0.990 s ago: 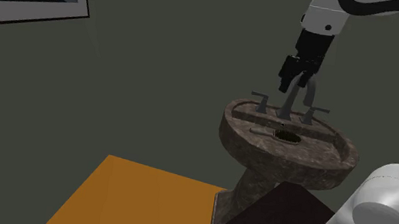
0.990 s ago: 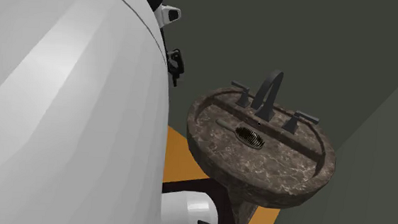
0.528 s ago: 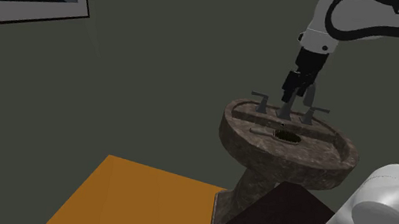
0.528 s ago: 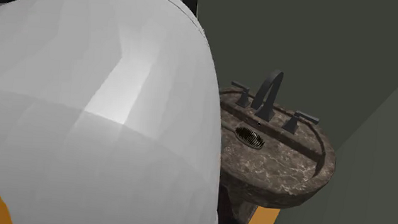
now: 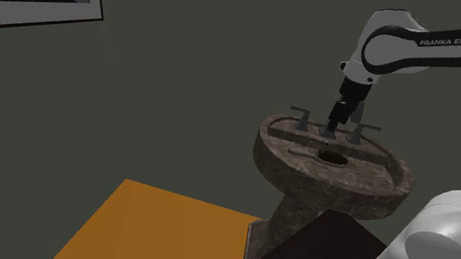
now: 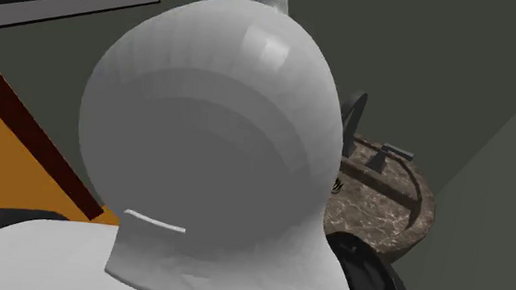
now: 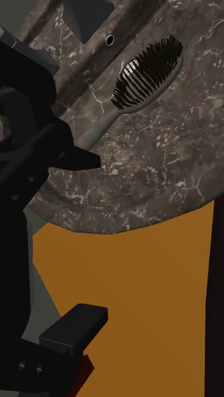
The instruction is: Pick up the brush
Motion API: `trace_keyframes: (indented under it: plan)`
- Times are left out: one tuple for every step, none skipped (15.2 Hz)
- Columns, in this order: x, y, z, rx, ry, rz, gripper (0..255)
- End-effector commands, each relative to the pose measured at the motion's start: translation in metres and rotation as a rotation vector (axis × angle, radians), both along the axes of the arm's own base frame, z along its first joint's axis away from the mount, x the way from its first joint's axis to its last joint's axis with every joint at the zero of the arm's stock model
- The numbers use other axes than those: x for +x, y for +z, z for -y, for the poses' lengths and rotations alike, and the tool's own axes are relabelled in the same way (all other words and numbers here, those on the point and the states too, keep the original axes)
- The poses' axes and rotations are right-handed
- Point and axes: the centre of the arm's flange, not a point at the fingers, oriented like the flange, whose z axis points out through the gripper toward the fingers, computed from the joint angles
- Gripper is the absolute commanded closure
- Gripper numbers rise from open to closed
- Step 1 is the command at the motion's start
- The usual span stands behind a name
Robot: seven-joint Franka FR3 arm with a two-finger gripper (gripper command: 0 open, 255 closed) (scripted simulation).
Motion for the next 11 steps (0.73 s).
trace_keyframes:
  plan:
    - [0.008, -0.016, 0.021, 0.005, 0.029, -0.005, 0]
    - [0.012, -0.025, 0.030, 0.007, 0.042, -0.007, 0]
    - [0.015, -0.033, 0.040, 0.010, 0.055, -0.010, 0]
    - [0.019, -0.042, 0.050, 0.012, 0.068, -0.013, 0]
    - [0.023, -0.051, 0.059, 0.015, 0.082, -0.016, 0]
    - [0.027, -0.060, 0.069, 0.017, 0.095, -0.019, 0]
    - [0.031, -0.069, 0.079, 0.020, 0.108, -0.022, 0]
    - [0.035, -0.078, 0.088, 0.022, 0.122, -0.025, 0]
    - [0.039, -0.086, 0.097, 0.025, 0.135, -0.027, 0]
    - [0.043, -0.095, 0.106, 0.027, 0.148, -0.030, 0]
    - [0.047, -0.104, 0.116, 0.030, 0.161, -0.033, 0]
